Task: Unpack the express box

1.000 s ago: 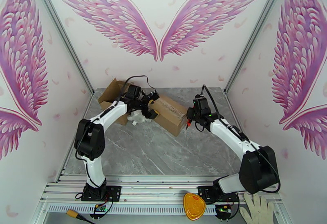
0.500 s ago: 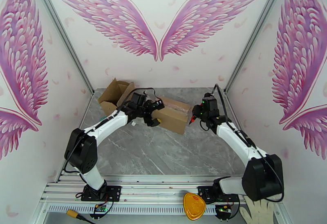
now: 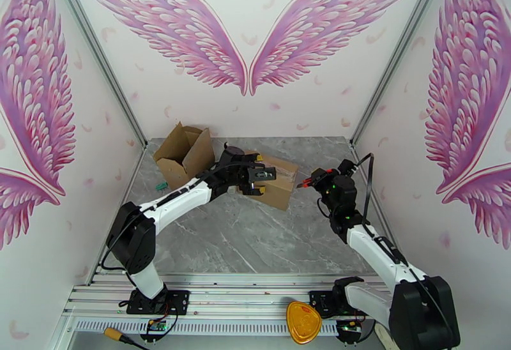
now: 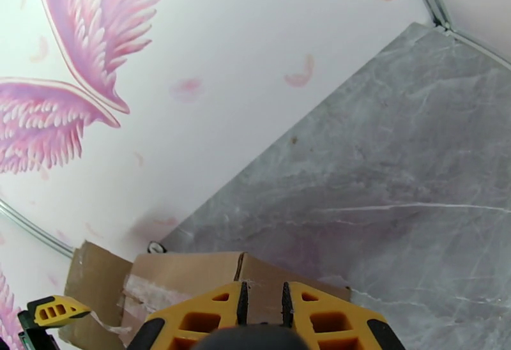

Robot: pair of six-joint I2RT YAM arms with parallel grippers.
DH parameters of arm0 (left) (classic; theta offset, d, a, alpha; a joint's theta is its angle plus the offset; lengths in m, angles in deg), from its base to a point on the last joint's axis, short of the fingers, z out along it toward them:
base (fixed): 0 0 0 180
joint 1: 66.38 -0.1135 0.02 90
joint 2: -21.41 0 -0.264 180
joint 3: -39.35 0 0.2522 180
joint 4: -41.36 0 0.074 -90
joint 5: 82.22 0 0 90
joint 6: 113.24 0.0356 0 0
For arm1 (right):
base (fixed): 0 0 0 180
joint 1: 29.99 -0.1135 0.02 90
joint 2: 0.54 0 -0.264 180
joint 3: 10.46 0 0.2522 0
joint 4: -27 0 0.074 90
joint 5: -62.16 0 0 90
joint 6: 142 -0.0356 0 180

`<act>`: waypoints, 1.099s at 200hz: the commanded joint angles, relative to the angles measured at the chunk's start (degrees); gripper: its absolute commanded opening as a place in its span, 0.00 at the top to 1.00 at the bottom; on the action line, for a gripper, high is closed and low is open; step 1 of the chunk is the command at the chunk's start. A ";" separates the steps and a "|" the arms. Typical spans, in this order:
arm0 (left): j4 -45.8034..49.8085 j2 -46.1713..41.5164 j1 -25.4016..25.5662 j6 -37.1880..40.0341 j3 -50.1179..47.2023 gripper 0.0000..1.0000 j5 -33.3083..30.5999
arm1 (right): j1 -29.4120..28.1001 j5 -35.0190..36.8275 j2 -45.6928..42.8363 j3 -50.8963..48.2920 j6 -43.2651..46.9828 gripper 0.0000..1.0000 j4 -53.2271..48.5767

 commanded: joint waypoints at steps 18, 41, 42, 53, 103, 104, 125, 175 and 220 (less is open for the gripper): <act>0.73 2.84 1.01 0.87 3.23 0.01 2.86 | 1.25 1.43 0.99 -1.38 -2.95 1.00 13.79; 1.18 3.67 1.47 0.70 3.80 0.01 3.04 | 1.73 1.49 1.35 -0.80 -2.70 1.00 14.86; 1.20 3.68 1.47 0.70 3.84 0.01 3.01 | 1.77 1.42 1.41 -0.73 -2.70 1.00 14.82; 1.21 3.94 1.68 0.56 3.98 0.01 3.07 | 2.15 1.28 1.90 0.18 -2.61 1.00 13.81; 1.51 4.73 2.04 0.25 4.28 0.01 2.77 | 3.03 -0.98 6.21 1.99 -3.54 1.00 16.03; 1.50 4.74 2.02 0.25 4.30 0.01 2.75 | 3.04 -1.00 6.30 1.99 -3.60 1.00 16.24; 1.66 4.83 2.15 0.14 4.23 0.01 2.65 | 3.24 -1.71 7.66 2.33 -4.41 1.00 17.89; 0.78 4.58 2.34 -1.40 4.35 0.03 2.96 | 3.32 -2.71 9.00 3.47 -5.38 1.00 18.99; 1.92 5.10 2.47 -13.31 12.57 0.21 10.56 | 3.32 -11.84 5.22 3.66 -8.43 1.00 19.68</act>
